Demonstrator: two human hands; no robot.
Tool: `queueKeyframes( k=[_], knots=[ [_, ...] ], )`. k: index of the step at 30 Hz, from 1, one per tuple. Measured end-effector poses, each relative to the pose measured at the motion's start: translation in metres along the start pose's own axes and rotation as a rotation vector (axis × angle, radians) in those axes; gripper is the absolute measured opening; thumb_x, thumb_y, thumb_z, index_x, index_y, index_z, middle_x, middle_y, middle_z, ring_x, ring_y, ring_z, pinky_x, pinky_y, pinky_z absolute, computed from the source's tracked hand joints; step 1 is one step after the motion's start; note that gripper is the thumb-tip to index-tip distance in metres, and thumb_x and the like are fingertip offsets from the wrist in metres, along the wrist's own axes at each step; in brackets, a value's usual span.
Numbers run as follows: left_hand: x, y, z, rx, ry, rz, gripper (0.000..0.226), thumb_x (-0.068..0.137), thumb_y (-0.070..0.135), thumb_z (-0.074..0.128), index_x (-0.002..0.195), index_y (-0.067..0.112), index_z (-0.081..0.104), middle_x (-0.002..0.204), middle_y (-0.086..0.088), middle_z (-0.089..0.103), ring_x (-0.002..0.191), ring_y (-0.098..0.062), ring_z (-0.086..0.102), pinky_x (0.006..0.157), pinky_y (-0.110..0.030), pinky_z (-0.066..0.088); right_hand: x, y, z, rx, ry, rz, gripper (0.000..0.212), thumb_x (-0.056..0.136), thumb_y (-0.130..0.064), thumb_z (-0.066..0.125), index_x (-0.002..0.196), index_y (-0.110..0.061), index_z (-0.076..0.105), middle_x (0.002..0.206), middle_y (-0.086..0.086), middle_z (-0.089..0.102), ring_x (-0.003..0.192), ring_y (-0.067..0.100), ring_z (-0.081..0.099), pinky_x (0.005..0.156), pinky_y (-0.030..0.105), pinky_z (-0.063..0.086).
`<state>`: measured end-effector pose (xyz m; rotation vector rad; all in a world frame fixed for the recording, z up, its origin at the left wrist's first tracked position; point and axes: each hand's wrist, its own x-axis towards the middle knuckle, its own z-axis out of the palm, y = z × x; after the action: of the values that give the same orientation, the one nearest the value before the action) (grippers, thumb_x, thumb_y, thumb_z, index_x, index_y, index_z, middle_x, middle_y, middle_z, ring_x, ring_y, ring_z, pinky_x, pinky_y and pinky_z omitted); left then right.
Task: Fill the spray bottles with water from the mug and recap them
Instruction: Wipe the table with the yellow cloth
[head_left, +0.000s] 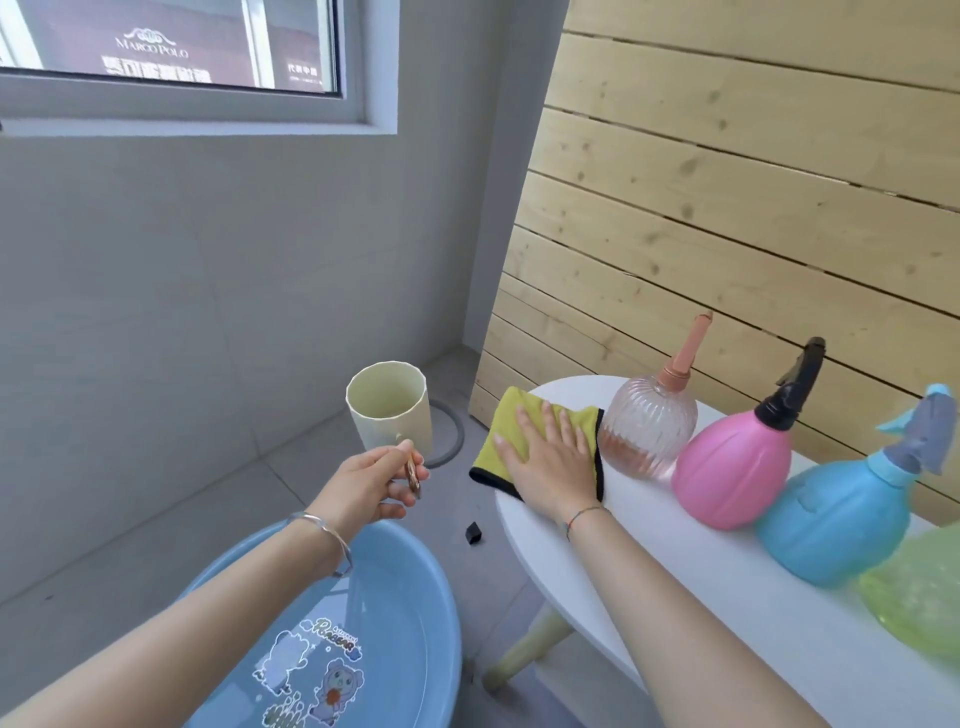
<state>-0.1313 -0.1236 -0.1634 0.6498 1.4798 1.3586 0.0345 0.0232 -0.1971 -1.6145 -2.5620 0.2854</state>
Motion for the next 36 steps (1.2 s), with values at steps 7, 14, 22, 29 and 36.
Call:
queueKeyframes(
  k=[7, 14, 22, 29, 36],
  knots=[
    [-0.029, 0.020, 0.035, -0.039, -0.085, 0.045, 0.026, 0.101, 0.025, 0.046, 0.084, 0.011, 0.060, 0.074, 0.000, 0.065, 0.046, -0.007, 0.052, 0.046, -0.015, 0.045, -0.090, 0.033, -0.004, -0.019, -0.007, -0.164, 0.082, 0.077, -0.080, -0.001, 0.150, -0.043, 0.006, 0.161, -0.005, -0.005, 0.148, 0.015, -0.008, 0.118, 0.033, -0.007],
    [-0.055, 0.023, 0.097, -0.056, -0.190, 0.022, 0.025, 0.101, 0.024, 0.046, 0.084, 0.011, 0.058, 0.076, 0.000, 0.064, 0.044, -0.005, 0.054, 0.047, -0.014, 0.046, -0.162, 0.096, -0.013, -0.029, 0.046, -0.035, 0.090, 0.066, -0.085, -0.017, 0.146, -0.051, 0.005, 0.159, -0.014, -0.008, 0.148, 0.012, -0.009, 0.119, 0.033, -0.006],
    [-0.066, 0.005, 0.160, -0.111, -0.211, -0.062, 0.024, 0.102, 0.024, 0.046, 0.083, 0.014, 0.057, 0.078, 0.001, 0.065, 0.043, -0.005, 0.056, 0.050, -0.016, 0.048, -0.218, 0.145, -0.022, -0.061, 0.130, 0.249, 0.109, 0.054, -0.086, -0.030, 0.148, -0.047, 0.009, 0.161, -0.010, 0.000, 0.148, 0.015, -0.002, 0.118, 0.035, -0.003],
    [-0.067, -0.007, 0.192, -0.168, -0.184, -0.066, 0.022, 0.101, 0.024, 0.048, 0.086, 0.011, 0.059, 0.082, 0.000, 0.068, 0.049, -0.006, 0.062, 0.052, -0.017, 0.052, -0.219, 0.147, -0.022, -0.056, 0.150, 0.269, 0.107, 0.056, -0.084, -0.030, 0.148, -0.046, 0.009, 0.161, -0.009, 0.001, 0.148, 0.015, -0.001, 0.119, 0.036, -0.002],
    [-0.063, -0.014, 0.211, -0.176, -0.161, -0.111, 0.020, 0.101, 0.022, 0.049, 0.089, 0.011, 0.060, 0.084, 0.001, 0.069, 0.049, -0.007, 0.065, 0.055, -0.018, 0.053, -0.219, 0.146, -0.022, -0.049, 0.166, 0.258, 0.109, 0.056, -0.083, -0.030, 0.149, -0.044, 0.013, 0.161, -0.007, 0.003, 0.149, 0.016, 0.000, 0.118, 0.037, -0.003]
  ],
)
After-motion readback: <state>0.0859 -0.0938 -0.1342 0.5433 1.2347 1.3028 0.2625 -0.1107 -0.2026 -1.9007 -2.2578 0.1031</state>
